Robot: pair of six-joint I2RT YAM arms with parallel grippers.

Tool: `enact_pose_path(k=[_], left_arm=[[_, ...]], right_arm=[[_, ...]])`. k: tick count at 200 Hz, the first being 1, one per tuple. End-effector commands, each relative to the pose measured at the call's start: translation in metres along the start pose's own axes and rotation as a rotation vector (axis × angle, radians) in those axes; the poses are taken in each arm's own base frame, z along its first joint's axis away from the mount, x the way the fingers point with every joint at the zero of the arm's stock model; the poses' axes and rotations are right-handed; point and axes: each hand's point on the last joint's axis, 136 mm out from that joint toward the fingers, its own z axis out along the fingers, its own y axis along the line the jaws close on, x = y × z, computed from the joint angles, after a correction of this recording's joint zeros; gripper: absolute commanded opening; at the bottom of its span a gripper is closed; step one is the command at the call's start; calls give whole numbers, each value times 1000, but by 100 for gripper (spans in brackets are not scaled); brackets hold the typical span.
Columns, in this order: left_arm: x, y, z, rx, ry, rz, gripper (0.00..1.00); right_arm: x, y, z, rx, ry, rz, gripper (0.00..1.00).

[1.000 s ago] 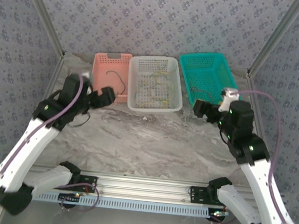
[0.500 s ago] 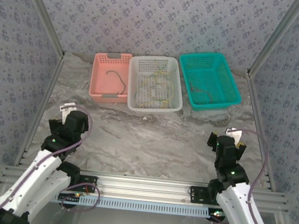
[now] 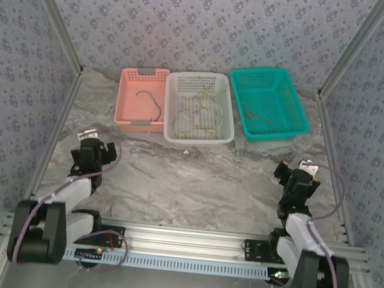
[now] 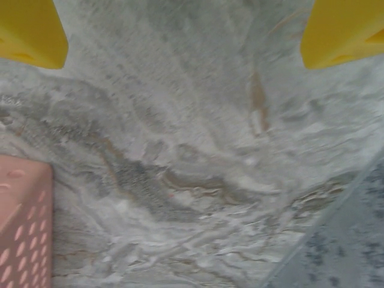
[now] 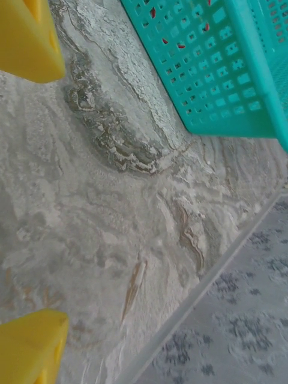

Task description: Untangle the cables

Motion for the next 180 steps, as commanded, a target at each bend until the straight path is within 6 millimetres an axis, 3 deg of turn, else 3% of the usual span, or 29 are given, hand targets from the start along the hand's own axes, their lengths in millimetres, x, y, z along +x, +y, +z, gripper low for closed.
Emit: enact_pose_path(k=[1,20,38,58,69,88,125,180], left_arm=[[-58,-29,13,126,-172,-36,99],[-65,-37,28,127,-152,3,99],[-66,-39,35,134,-170,33,99],[-58,-35,39,141,-214,11,99],[-49,-39,41,161,-223,29,99],[-51,-38,40,148,-237,20,99],[-52,-42,48,148,-195,36,99],[-53,-44,48,141,-200,48,99]], right_arm=[[-45,29,12,-138,-148,-2,99],[-52,41,26,-181,-167,-10,99],[-42,54,43,-237,-134,-26,99],[-36,76,42,-317,-134,-111,99],[-29,75,40,-325,-167,-106,99],[-25,69,40,-320,-166,-83,99],[-26,88,67,-246,-39,-186,99],[-27,93,66,-243,-42,-216,99]])
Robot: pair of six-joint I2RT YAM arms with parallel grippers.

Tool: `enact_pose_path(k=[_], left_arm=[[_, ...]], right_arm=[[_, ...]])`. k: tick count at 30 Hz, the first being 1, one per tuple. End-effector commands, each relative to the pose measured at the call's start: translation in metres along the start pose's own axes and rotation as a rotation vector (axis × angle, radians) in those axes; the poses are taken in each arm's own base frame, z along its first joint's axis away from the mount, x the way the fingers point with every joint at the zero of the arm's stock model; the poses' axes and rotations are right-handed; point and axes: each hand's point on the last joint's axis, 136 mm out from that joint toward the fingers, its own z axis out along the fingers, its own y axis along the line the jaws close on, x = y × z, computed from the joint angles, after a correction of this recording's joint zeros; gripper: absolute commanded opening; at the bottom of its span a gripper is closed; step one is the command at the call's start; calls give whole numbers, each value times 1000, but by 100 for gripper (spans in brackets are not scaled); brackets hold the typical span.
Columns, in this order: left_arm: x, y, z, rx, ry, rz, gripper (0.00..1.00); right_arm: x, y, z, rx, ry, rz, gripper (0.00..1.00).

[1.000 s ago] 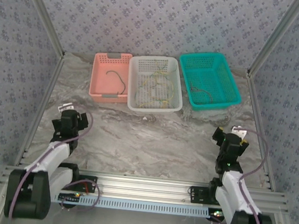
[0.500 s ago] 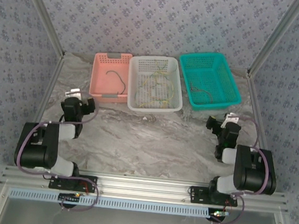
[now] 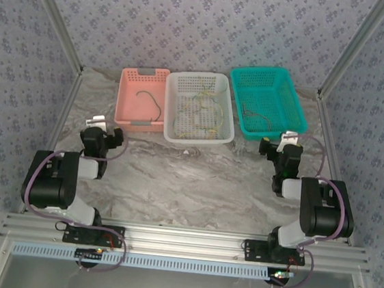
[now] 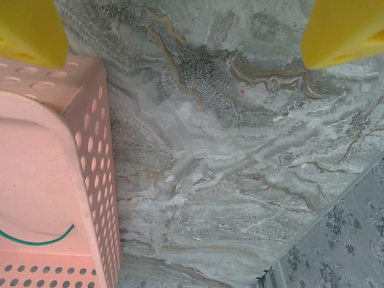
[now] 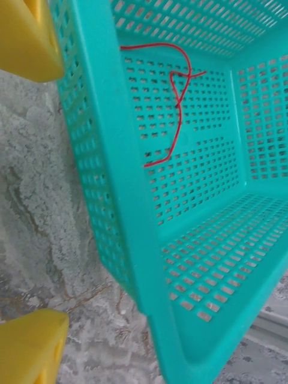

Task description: Untangle the cables

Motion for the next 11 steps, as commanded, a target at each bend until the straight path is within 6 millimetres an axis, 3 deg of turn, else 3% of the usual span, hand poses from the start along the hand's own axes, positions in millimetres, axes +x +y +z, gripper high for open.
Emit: enact_pose_path(k=[1,11], left_arm=[[-12,-5,2,9,-35,15,99],[-12,-5,2,8,-34,17,99]], right_arm=[[10,-6,1,36,42,-31,99],[10,-5,1,36,41,-33,99]])
